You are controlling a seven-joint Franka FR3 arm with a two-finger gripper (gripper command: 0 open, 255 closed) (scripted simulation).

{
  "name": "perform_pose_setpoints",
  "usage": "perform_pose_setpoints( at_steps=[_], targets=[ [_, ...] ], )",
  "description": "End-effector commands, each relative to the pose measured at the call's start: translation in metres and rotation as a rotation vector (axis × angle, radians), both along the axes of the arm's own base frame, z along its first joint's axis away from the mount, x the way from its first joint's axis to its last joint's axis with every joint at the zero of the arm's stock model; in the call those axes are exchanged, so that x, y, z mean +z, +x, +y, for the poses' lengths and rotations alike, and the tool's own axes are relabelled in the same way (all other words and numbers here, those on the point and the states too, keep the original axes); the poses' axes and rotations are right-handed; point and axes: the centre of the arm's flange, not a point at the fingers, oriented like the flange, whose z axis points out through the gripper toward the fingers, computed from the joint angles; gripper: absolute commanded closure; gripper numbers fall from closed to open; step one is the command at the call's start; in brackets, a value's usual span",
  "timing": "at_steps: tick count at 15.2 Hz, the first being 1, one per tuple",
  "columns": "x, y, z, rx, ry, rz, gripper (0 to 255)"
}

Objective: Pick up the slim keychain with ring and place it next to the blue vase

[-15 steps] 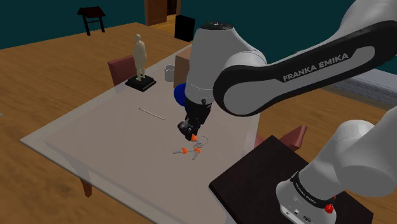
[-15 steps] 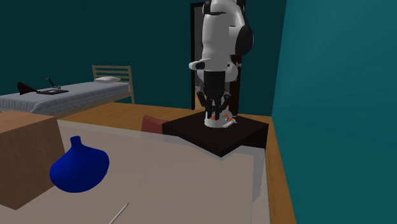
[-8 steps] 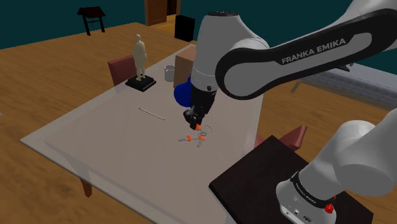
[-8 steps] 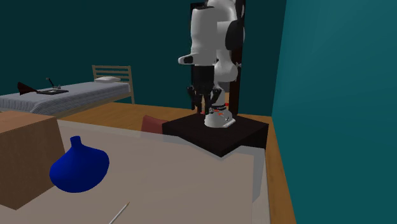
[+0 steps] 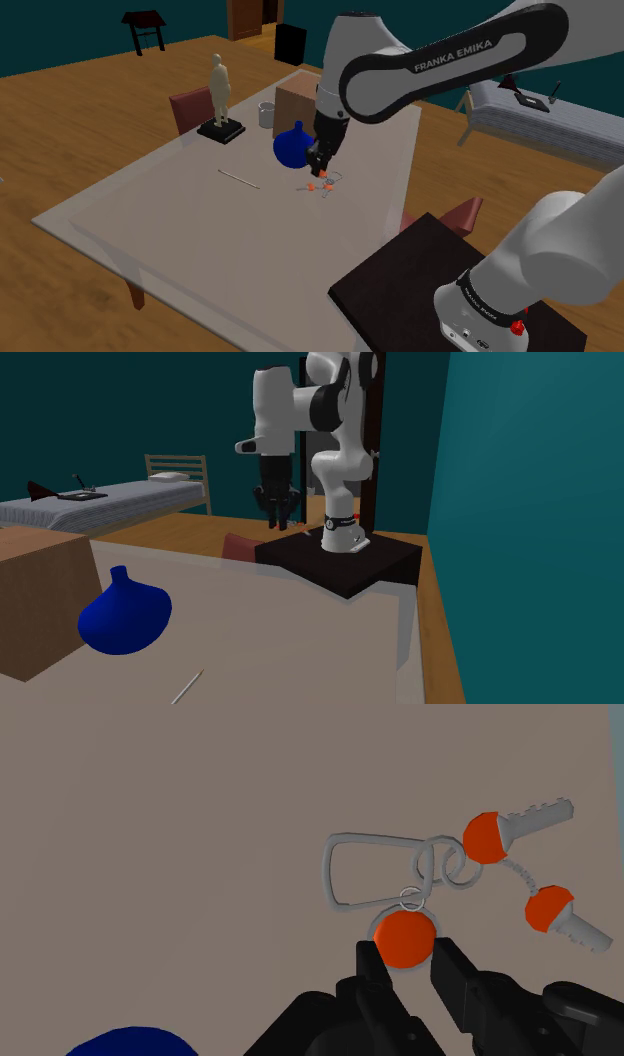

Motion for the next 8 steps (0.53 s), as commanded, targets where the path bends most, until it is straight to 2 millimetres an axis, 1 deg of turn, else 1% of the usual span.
perform_pose_setpoints(
  at_steps=[1,8],
  targets=[
    [0.001,0.014,-0.025,0.001,0.000,0.000,255],
    [0.001,0.066,-0.101,0.001,0.000,0.000,255]
  ],
)
